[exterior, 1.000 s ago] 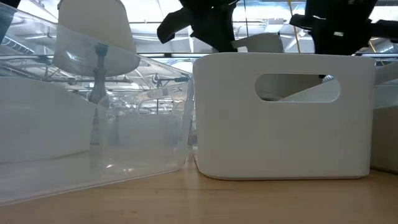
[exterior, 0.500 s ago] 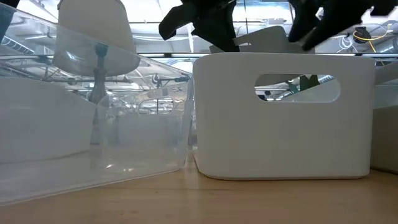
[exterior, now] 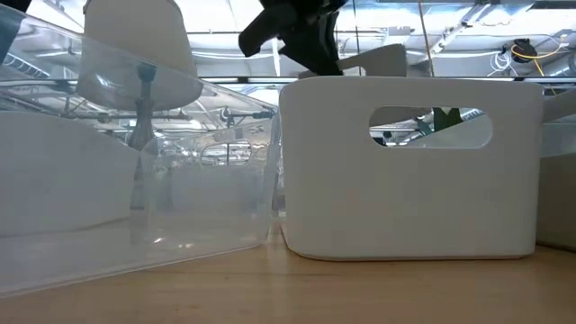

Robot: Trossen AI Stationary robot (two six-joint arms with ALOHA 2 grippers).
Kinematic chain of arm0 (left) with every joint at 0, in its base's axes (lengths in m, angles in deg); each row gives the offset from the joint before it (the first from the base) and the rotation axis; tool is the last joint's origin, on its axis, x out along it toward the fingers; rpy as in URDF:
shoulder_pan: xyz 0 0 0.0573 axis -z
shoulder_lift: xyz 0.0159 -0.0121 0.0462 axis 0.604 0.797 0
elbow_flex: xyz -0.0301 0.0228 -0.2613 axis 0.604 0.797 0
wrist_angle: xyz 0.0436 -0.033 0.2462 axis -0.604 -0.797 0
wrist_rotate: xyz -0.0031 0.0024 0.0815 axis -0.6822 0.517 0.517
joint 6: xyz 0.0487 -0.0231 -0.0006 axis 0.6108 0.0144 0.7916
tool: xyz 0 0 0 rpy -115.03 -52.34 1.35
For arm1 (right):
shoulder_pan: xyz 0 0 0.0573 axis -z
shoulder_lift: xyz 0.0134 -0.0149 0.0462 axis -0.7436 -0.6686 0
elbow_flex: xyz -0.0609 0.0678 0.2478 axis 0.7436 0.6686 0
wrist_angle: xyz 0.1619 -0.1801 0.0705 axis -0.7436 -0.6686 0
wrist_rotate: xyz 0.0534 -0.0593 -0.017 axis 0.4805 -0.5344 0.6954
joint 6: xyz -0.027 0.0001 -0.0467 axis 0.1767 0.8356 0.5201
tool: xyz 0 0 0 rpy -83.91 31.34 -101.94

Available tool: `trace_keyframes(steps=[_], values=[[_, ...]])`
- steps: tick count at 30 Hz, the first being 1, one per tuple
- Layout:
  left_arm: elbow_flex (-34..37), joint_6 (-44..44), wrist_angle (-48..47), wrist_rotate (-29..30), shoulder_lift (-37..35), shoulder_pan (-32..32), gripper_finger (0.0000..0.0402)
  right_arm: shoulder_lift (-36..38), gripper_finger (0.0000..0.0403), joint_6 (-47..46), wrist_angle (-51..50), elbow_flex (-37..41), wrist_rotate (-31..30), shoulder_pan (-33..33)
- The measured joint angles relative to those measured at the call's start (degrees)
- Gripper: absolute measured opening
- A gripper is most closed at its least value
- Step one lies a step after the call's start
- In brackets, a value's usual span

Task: Stack baskets by color
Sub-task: Stack the middle gray bin on the top middle gray bin

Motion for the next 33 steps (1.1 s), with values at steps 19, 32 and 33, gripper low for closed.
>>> trace_keyframes(steps=[19,32,33], values=[[-0.1,-10.0,-1.5,1.5,-9.6,-7.7,0.0005,1.1,0.0193,4.6,5.5,0.0,-9.5,-10.2],[-0.1,-16.0,-3.0,1.3,-12.5,-14.2,0.0004,1.0,0.0168,1.0,5.5,7.4,-9.6,-10.2],[-0.1,-15.3,-2.8,0.5,-12.4,-14.8,0.0003,1.1,0.0167,1.0,6.2,8.6,-9.7,-10.2]])
